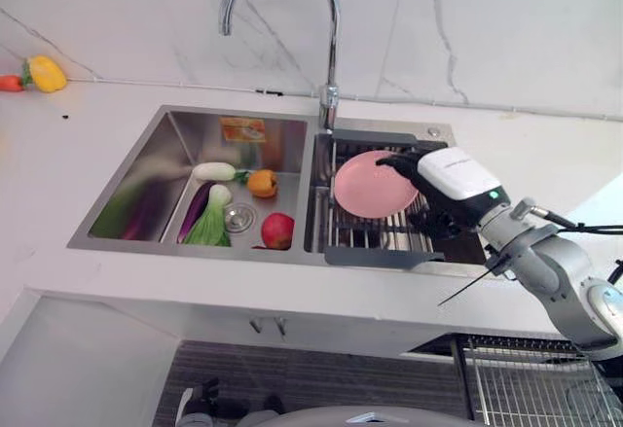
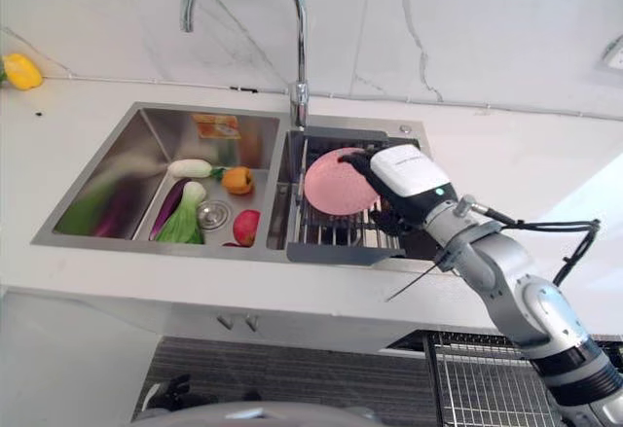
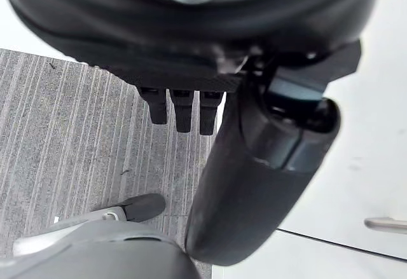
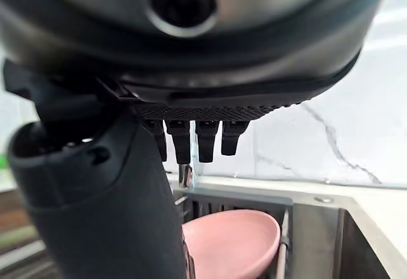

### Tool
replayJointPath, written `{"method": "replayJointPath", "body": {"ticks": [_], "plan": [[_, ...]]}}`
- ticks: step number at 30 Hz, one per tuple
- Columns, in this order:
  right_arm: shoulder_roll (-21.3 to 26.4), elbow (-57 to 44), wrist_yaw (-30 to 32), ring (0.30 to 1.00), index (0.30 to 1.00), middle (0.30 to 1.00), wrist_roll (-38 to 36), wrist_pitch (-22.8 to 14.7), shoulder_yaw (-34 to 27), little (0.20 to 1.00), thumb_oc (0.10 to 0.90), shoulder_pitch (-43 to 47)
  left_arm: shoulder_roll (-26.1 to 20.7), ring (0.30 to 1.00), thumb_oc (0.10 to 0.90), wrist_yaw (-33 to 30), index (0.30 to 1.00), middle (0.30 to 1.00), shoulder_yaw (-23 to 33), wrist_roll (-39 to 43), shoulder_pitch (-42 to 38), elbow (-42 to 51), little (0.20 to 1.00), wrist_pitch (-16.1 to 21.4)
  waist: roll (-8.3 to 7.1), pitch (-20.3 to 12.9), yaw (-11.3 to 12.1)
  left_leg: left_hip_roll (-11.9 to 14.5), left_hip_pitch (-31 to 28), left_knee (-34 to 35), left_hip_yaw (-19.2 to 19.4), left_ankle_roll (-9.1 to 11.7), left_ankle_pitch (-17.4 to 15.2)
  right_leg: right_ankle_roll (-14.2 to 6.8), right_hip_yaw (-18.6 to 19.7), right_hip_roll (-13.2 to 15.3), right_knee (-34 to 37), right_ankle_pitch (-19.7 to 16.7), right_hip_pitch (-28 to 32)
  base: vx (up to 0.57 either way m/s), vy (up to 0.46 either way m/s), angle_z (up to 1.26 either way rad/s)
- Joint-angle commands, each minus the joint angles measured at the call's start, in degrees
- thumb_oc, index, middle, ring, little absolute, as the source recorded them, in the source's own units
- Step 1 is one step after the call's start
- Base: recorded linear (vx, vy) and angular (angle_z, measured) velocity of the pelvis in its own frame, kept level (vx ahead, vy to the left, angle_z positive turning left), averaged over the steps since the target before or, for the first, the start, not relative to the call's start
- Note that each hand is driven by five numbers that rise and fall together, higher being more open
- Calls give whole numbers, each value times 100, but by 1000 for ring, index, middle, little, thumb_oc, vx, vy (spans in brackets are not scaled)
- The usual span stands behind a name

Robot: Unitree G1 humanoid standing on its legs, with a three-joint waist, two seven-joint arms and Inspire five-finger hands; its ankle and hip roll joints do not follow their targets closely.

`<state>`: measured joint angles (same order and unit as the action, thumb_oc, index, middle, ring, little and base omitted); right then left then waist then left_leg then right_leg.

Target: Place the dishes in the dishwasher.

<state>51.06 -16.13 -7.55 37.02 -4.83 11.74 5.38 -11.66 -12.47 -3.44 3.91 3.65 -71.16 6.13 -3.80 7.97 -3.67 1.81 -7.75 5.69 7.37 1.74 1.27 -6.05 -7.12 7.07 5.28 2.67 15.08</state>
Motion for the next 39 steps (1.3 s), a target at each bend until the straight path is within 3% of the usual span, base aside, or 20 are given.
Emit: {"method": "replayJointPath", "body": {"ticks": [1, 22, 26, 27, 28, 29, 30, 31, 39], "plan": [[40, -163, 741, 900, 900, 900, 357, -19, -188, 900, 800, 643, 216, 900, 800, -7, 900, 900, -292, -215, -176, -262, 900, 31, 283, -277, 221, 1073, -250, -69, 297, 712, 21, -548, -124, 580, -28, -329, -441, 0, 0, 0], [-1330, 2652, 3551, 900, 900, 900, 1647, 171, 975, 900, 800, 1269, 358, 900, 800, -187, 900, 900, -767, -251, -243, -236, 900, 157, 355, -276, 479, 1081, -162, -69, 52, 769, 93, -502, -393, 543, -28, -251, -310, -3, 1, 4], [-1656, 3378, 4257, 900, 900, 900, 1798, 495, 1265, 900, 800, 1691, 395, 900, 800, -253, 900, 900, -899, -203, -279, -260, 900, 159, 360, -305, 561, 1079, -146, -69, 0, 787, 103, -490, -458, 557, -28, -236, -269, -13, 8, 9], [-1705, 3498, 4323, 761, 761, 761, 1810, 512, 1329, 761, 707, 1751, 397, 900, 800, -251, 900, 900, -921, -206, -283, -268, 900, 158, 361, -309, 570, 1078, -142, -69, -7, 791, 106, -487, -473, 557, -28, -233, -260, -12, 11, 5], [-1744, 3674, 4459, 566, 566, 566, 1846, 556, 1416, 566, 577, 1857, 407, 900, 800, -249, 900, 900, -988, -218, -294, -286, 900, 160, 356, -319, 590, 1079, -132, -69, -23, 799, 113, -486, -493, 555, -28, -229, -250, -9, 5, 4], [-1753, 3704, 4481, 535, 535, 535, 1845, 555, 1431, 535, 557, 1876, 408, 900, 800, -250, 900, 900, -984, -218, -296, -287, 900, 161, 357, -318, 583, 1080, -130, -69, -26, 799, 114, -486, -496, 555, -28, -229, -251, 0, 0, 0], [-1775, 3797, 4566, 371, 371, 371, 1844, 618, 1487, 371, 447, 1978, 408, 900, 800, -251, 900, 900, -1020, -231, -308, -287, 900, 157, 353, -326, 588, 1080, -124, -69, -41, 804, 115, -485, -505, 554, -28, -225, -244, -16, 6, 6], [-1810, 3987, 4809, 300, 300, 300, 1897, 771, 1565, 300, 400, 2122, 419, 900, 800, -270, 900, 900, -1076, -244, -347, -293, 900, 138, 343, -335, 605, 1079, -121, -69, -55, 809, 119, -481, -522, 554, -28, -226, -231, -22, 11, 7], [-1891, 4114, 5233, 300, 300, 300, 1810, 1006, 1504, 300, 400, 2263, 426, 900, 800, -253, 900, 900, -1154, -252, -444, -306, 900, 67, 304, -371, 635, 1074, -91, -69, -116, 816, 126, -475, -572, 567, -28, -228, -214, -6, 2, 1]]}}
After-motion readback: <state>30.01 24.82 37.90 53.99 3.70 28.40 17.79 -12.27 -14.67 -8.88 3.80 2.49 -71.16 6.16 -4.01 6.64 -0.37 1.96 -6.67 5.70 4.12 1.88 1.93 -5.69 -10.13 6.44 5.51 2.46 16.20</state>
